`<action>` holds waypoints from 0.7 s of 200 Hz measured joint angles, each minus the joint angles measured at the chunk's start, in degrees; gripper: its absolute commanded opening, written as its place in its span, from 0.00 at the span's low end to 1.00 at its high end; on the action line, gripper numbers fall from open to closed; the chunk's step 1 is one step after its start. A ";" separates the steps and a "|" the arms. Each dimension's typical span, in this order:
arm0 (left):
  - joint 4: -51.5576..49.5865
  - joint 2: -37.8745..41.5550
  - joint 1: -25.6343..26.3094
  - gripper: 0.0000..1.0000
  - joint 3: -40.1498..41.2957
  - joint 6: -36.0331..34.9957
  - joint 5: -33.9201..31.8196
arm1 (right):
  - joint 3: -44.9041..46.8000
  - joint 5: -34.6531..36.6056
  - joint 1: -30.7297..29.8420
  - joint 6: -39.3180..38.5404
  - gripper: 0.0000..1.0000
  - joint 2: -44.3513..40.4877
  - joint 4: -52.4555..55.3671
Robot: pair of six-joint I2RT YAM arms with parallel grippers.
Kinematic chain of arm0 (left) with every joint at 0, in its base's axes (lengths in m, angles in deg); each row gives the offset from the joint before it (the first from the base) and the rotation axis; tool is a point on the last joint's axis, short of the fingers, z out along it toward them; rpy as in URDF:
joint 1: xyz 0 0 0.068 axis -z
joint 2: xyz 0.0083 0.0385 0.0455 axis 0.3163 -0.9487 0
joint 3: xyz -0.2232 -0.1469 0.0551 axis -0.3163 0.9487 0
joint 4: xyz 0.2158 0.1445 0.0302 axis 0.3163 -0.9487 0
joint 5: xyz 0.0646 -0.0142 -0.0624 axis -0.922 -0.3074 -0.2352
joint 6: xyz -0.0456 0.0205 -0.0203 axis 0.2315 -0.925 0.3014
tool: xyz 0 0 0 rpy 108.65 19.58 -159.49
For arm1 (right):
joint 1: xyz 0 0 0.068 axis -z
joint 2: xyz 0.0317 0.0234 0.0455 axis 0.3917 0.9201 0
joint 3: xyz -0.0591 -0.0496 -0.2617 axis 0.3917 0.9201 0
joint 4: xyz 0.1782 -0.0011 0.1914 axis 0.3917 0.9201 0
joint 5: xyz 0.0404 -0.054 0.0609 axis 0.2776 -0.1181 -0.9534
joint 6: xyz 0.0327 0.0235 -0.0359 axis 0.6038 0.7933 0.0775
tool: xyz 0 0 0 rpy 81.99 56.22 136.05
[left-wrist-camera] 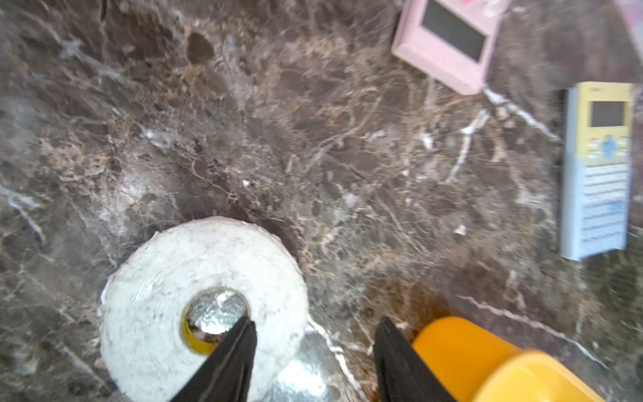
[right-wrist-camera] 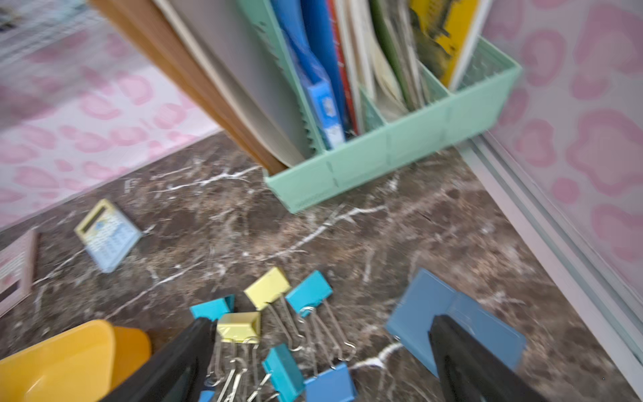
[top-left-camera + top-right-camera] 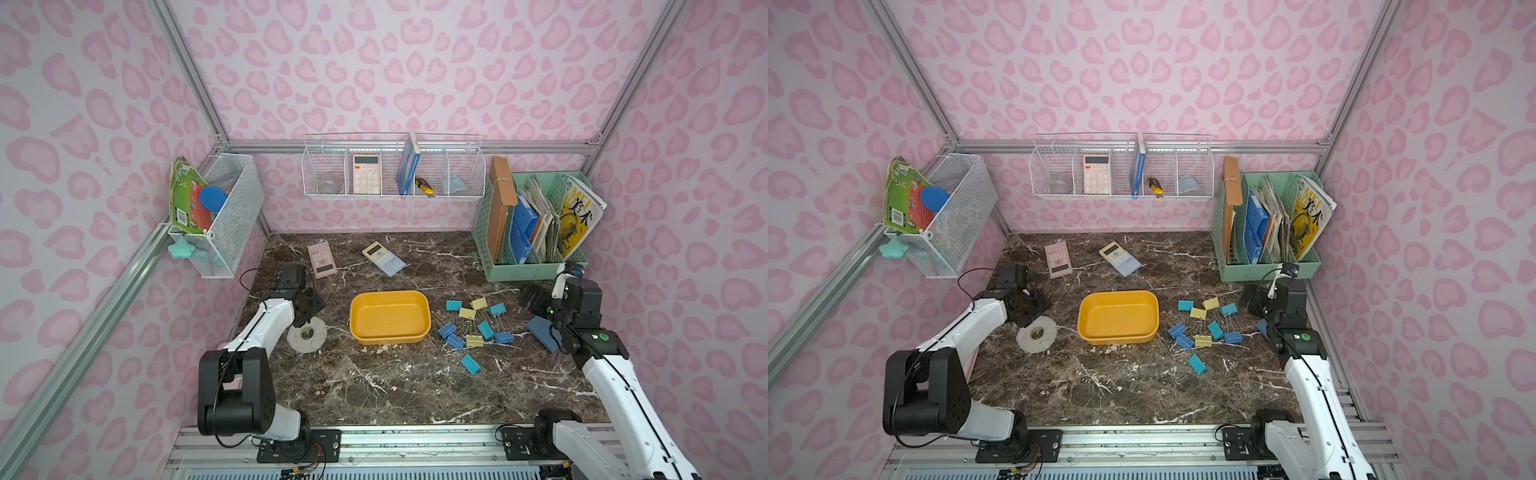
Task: Put the binder clips in the storage box
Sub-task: Place the distractor at the center of the board, then move the storage box to the center of the board.
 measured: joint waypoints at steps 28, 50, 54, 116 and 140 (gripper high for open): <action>-0.90 7.48 5.03 0.60 -0.61 -0.17 -1.44 | -0.79 0.98 -12.72 0.63 0.84 3.78 -2.27; -0.15 6.93 6.73 0.56 -2.05 -0.55 2.05 | -2.45 -0.33 -20.81 0.72 0.77 11.52 -5.16; 0.13 6.21 7.04 0.56 -2.38 -0.68 2.86 | -2.80 -0.70 -21.68 0.70 0.76 12.92 -5.86; 4.17 -6.03 11.47 0.51 -4.83 -3.23 16.26 | -11.54 -8.17 -29.66 0.66 0.67 32.83 -11.82; 4.37 -7.74 12.48 0.51 -3.93 -3.21 17.77 | -13.18 -9.92 -29.97 0.72 0.64 37.73 -11.67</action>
